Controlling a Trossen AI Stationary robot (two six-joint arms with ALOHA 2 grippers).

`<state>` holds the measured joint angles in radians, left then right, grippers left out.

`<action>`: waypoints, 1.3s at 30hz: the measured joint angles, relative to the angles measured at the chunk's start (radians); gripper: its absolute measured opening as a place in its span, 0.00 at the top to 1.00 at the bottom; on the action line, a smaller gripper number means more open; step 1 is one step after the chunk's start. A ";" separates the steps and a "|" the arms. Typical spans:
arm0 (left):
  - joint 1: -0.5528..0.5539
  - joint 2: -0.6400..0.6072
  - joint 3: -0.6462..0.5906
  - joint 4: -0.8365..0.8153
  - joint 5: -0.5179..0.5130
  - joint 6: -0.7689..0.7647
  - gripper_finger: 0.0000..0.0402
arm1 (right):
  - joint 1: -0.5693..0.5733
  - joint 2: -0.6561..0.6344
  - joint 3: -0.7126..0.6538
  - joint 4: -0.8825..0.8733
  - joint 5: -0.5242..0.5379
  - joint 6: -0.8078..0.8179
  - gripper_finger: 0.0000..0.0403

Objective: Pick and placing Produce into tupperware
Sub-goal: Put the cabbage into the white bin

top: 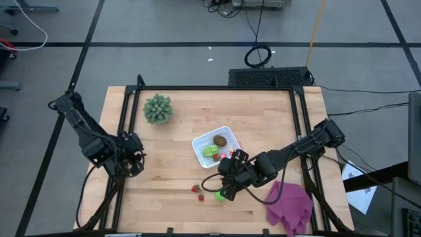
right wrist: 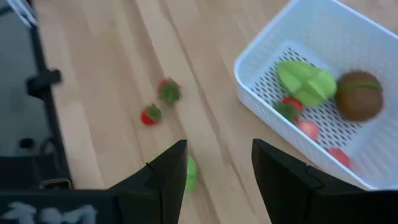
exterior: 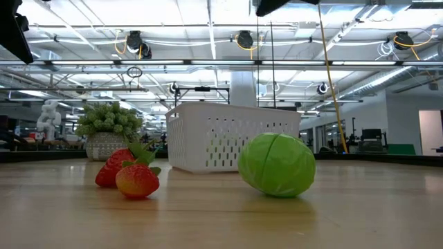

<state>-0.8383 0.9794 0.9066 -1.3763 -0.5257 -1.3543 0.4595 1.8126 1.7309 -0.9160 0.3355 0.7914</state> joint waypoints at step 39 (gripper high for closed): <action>0.001 0.000 0.000 0.046 -0.026 0.048 0.68 | -0.055 0.007 -0.216 0.237 -0.419 0.243 0.42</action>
<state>-0.8375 0.9794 0.9064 -1.3301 -0.5516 -1.3067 0.4042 1.8198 1.5154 -0.6792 -0.0837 1.0348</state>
